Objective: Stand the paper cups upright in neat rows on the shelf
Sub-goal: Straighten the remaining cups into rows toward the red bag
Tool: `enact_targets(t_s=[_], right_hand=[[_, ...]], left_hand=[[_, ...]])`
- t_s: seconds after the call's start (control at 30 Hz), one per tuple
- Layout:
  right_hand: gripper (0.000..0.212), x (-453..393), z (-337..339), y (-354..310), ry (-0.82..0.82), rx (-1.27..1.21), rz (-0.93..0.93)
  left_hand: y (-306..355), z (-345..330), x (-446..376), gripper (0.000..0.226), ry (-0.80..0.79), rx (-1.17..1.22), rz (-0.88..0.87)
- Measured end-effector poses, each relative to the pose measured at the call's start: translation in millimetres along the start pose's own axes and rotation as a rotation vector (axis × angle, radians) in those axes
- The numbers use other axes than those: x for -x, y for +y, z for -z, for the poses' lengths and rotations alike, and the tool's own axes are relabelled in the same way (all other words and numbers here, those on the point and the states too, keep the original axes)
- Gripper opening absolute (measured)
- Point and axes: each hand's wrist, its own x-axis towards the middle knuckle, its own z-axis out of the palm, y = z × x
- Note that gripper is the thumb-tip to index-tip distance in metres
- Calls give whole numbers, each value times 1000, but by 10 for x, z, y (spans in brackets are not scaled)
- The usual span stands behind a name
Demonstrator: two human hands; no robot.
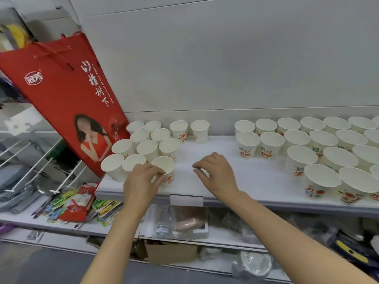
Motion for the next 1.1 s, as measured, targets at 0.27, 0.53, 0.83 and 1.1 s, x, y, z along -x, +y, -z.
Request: enact_targets(t_s=[0.27,0.53,0.83,1.1], right_hand=[[26,-777,-594,-130,-117,114,47],[6,-674,-359,-75,-71,122,20],[8,119,941,544,-20,156,-293],[11,492,1302,785,31,354,-240]], left_hand=[[-297,235,-68,9,22,235,-63],[-126,207,-149,13,69,447,-6],[960,-306,-420,5,-180,589,-109],[1568,-689,-455,14,-291,487,-131]])
